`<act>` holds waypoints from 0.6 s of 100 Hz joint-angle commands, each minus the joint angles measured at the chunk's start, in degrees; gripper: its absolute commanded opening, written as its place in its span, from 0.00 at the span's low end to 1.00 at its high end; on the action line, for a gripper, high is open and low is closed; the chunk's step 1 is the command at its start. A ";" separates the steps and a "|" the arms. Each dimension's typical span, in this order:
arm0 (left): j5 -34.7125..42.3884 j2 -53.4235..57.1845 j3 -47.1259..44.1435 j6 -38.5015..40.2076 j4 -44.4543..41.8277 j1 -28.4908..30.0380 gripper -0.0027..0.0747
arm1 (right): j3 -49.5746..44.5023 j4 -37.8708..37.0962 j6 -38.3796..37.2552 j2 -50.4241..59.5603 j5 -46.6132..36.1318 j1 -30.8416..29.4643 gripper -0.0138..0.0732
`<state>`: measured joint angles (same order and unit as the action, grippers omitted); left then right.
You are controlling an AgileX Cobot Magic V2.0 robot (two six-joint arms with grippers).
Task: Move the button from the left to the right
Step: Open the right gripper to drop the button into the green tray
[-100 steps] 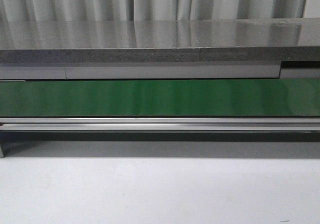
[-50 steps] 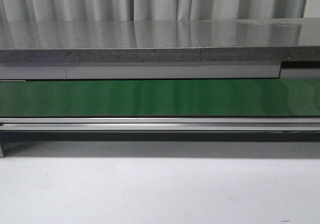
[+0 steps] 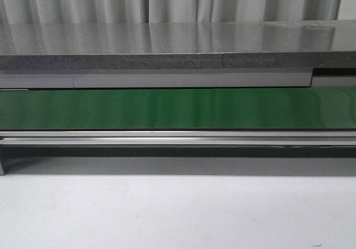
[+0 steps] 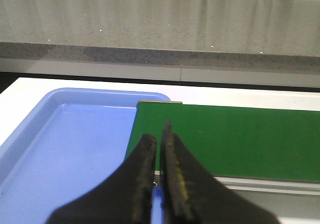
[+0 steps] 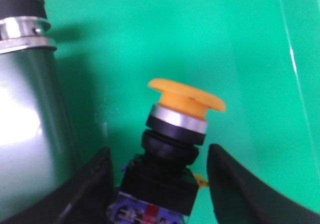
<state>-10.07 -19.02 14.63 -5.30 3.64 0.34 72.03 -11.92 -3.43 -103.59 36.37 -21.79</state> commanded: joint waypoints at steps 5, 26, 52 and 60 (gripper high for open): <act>4.86 -0.91 1.60 -0.01 0.38 -0.34 0.04 | 1.77 -0.14 0.60 2.68 -1.58 0.72 0.69; 4.86 -0.91 1.60 -0.01 0.38 -0.34 0.04 | 1.77 -0.14 0.60 2.68 -1.48 0.83 0.71; 4.86 -0.91 1.60 -0.01 0.38 -0.34 0.04 | 1.77 -0.07 0.60 5.14 -2.85 1.28 0.71; 4.86 -0.91 1.60 -0.01 0.38 -0.34 0.04 | 1.77 0.60 0.60 7.43 -4.43 2.02 0.71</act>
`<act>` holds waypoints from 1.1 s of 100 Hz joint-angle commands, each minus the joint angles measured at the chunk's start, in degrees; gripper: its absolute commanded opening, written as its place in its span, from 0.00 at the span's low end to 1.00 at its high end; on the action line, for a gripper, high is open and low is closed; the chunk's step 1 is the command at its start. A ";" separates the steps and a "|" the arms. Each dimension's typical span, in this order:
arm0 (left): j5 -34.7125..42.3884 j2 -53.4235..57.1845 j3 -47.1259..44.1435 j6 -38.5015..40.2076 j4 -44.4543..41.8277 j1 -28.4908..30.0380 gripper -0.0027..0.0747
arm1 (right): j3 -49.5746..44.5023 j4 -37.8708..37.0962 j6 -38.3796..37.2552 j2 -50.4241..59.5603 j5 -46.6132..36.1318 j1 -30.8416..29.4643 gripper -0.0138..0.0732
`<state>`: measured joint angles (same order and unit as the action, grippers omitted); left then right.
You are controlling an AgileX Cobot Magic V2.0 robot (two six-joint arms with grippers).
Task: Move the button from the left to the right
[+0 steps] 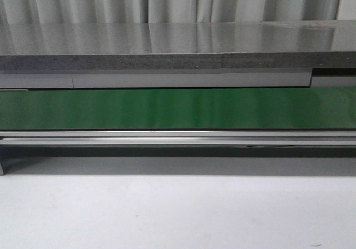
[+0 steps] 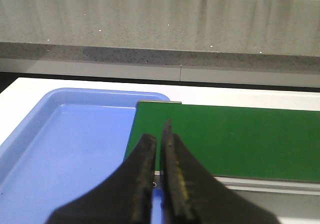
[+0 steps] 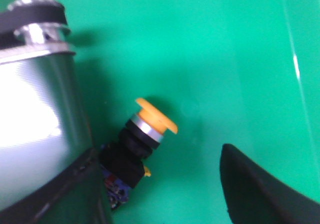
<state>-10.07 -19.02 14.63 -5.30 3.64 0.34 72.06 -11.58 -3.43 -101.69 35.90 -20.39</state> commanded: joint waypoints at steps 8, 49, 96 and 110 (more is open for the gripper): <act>4.86 -0.91 1.60 -0.01 0.38 -0.34 0.04 | 1.74 1.51 0.60 8.22 -5.52 1.83 0.71; 4.86 -0.91 1.60 -0.01 0.38 -0.34 0.04 | -8.51 3.11 0.60 29.56 -14.59 11.90 0.71; 4.86 -0.91 1.60 -0.01 0.38 -0.34 0.04 | -35.44 4.41 0.60 63.15 -23.10 16.06 0.71; 4.86 -0.91 1.60 -0.01 0.38 -0.34 0.04 | -40.72 4.74 0.60 71.95 -21.06 16.18 0.68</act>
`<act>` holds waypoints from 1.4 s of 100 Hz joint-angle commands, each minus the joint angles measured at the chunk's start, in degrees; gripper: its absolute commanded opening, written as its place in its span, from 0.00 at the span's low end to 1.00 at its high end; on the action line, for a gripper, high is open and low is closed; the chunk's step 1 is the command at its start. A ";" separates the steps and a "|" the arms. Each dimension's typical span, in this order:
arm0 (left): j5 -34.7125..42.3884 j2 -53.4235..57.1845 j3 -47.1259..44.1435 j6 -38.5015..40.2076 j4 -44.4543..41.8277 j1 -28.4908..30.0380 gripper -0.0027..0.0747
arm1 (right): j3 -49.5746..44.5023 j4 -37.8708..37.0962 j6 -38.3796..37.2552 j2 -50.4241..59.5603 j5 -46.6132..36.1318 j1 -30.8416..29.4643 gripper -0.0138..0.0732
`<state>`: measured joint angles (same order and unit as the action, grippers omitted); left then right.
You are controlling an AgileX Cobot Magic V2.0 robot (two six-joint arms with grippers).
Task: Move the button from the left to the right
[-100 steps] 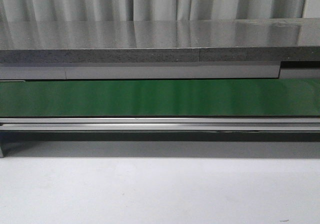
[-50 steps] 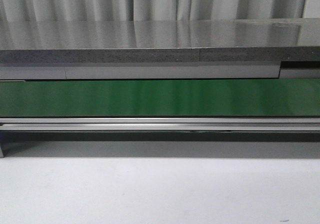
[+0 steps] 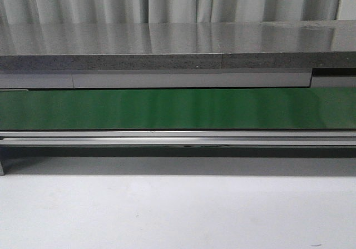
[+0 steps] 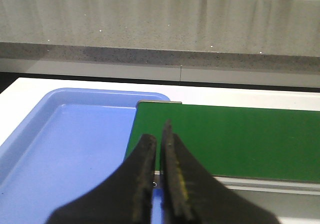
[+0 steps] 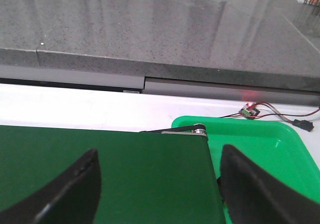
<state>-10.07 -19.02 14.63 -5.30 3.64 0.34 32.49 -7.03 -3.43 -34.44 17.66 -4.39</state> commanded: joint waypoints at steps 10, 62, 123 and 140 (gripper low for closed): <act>4.86 -0.91 1.60 -0.01 0.38 -0.34 0.04 | -3.41 0.97 0.60 9.65 -0.10 0.18 0.56; 4.86 -0.91 1.60 -0.01 0.38 -0.34 0.04 | -5.80 1.10 0.60 16.25 3.78 0.18 0.08; 4.86 -0.91 1.60 -0.01 0.38 -0.34 0.04 | -6.20 1.10 0.60 16.25 2.92 1.39 0.08; 4.86 -0.91 1.60 -0.01 0.38 -0.34 0.04 | -10.09 1.50 0.50 16.96 -3.69 4.06 0.08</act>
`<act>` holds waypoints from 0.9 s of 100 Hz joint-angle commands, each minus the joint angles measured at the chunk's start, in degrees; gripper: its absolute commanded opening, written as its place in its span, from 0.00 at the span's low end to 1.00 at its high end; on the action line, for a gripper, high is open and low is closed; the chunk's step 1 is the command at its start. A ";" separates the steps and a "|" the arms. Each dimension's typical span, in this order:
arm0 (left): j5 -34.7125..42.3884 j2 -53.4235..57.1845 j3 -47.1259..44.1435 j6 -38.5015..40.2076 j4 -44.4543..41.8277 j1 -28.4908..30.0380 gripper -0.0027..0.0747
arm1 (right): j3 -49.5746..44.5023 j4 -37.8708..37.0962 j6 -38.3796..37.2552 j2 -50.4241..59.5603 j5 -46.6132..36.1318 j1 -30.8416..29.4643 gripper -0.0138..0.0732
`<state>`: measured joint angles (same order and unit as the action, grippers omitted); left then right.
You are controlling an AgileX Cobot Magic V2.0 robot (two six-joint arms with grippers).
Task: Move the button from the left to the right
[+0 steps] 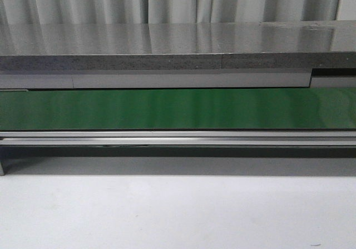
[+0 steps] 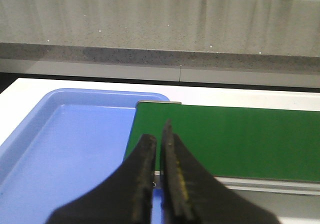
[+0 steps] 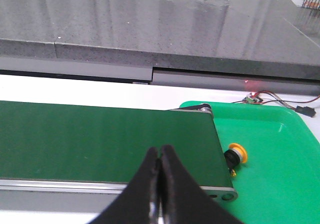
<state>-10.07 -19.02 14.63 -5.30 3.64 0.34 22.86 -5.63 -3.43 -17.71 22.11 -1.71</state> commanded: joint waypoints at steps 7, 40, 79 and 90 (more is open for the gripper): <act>4.86 -0.91 1.60 -0.01 0.38 -0.34 0.04 | -2.67 0.10 0.42 1.43 -10.17 2.44 0.08; 4.86 -0.91 1.60 -0.01 0.38 -0.34 0.04 | -16.35 0.10 -0.55 12.92 -13.79 5.14 0.08; 4.86 -0.91 1.60 -0.01 0.38 -0.34 0.04 | -24.56 0.16 -0.55 19.12 -17.46 5.44 0.08; 4.86 -0.91 1.60 -0.01 0.38 -0.34 0.04 | -24.56 0.16 -0.55 19.12 -17.46 5.44 0.08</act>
<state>-10.07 -19.12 14.63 -5.30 3.64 0.34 -1.65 -5.31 -3.94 0.47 9.85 3.68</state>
